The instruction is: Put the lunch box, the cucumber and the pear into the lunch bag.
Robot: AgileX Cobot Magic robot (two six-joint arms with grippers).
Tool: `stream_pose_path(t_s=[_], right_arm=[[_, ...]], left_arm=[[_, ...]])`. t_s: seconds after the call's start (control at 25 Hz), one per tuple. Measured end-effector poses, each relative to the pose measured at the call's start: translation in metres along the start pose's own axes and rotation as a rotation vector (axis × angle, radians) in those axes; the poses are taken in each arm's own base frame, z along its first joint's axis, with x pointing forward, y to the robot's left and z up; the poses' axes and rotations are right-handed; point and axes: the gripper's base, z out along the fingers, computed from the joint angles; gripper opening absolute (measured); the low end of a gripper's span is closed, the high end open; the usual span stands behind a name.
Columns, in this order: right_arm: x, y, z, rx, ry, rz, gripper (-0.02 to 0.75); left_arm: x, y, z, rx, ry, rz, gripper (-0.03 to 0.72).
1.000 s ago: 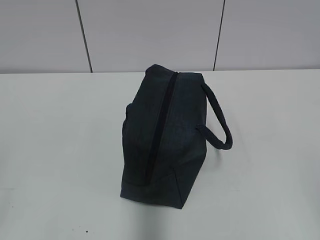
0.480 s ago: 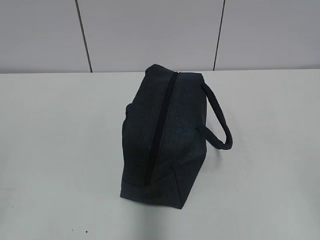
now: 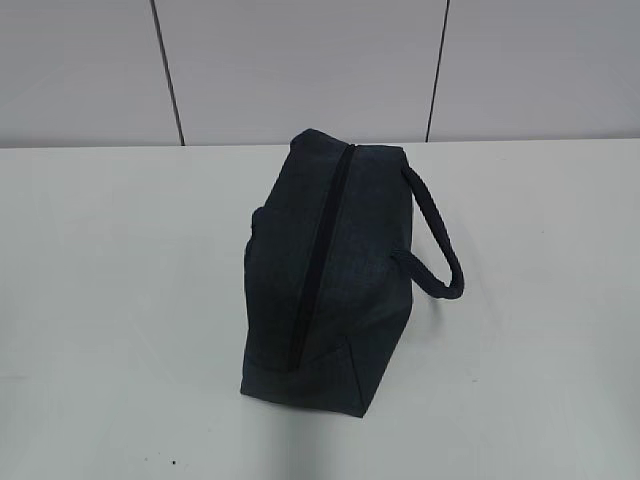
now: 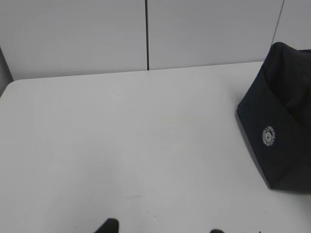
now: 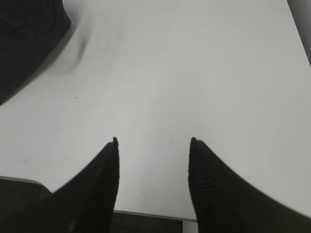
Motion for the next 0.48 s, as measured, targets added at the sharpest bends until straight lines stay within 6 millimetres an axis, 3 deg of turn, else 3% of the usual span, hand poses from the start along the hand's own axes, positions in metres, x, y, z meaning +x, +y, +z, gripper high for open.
stream_pose_path(t_s=[0.48], right_arm=[[-0.0002, 0.0004, -0.0001, 0.029, 0.001, 0.018, 0.367]], left_arm=[[-0.0002, -0.0024, 0.0000, -0.174, 0.012, -0.091, 0.294]])
